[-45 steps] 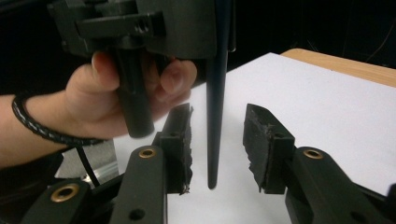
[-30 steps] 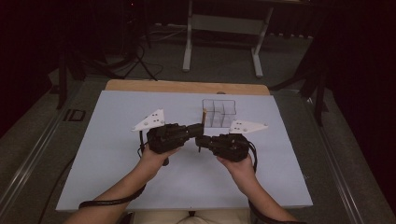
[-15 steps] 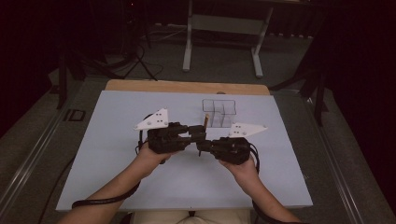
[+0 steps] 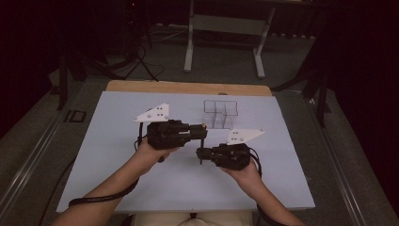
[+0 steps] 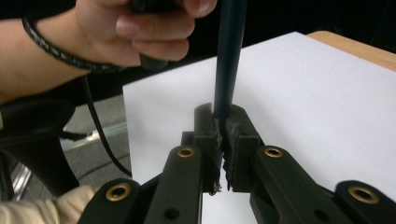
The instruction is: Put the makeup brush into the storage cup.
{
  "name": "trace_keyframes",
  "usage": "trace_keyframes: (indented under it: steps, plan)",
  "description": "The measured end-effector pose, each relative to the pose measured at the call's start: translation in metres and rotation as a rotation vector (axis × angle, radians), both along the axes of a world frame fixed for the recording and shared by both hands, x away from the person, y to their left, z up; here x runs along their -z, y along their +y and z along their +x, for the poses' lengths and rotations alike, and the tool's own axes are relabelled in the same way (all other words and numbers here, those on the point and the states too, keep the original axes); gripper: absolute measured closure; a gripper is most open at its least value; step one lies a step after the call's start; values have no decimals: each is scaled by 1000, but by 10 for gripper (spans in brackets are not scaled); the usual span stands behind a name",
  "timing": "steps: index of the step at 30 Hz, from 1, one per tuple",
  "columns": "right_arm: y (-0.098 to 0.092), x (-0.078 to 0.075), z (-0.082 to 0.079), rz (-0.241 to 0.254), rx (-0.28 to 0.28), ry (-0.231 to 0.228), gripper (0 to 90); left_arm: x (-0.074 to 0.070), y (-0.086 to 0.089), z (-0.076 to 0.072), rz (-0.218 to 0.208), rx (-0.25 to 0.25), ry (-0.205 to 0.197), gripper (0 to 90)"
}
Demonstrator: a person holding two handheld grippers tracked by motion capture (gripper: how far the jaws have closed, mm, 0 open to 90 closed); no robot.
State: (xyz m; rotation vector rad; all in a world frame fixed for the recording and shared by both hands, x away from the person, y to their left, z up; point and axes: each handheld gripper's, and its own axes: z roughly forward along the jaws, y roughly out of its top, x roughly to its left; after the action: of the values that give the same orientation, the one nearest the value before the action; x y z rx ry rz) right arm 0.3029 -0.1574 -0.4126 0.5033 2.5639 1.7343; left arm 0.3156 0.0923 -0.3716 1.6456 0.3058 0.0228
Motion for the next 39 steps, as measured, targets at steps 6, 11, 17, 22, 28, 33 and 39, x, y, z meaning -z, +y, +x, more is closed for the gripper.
trace_keyframes:
  steps: [6,11,17,22,28,33,39]
  plan:
    - [2,1,-2,-20,-27,-6,849,-3,-2,1,24,34,21,837]
    - [1,1,-1,-5,-31,-8,847,-4,-3,0,16,34,17,849]
    - [0,2,-1,9,-43,-8,838,-5,-3,-2,7,27,14,851]
    - [-2,-1,1,23,-44,1,735,-6,-3,-4,14,-4,-8,852]
    - [-2,-7,3,49,-34,1,717,-1,-4,-8,6,-49,-8,851]
    - [0,-13,9,67,-41,1,702,1,-4,-9,-10,-74,-6,851]
    - [1,-21,12,90,-42,-9,701,2,-7,-12,12,-85,-31,851]
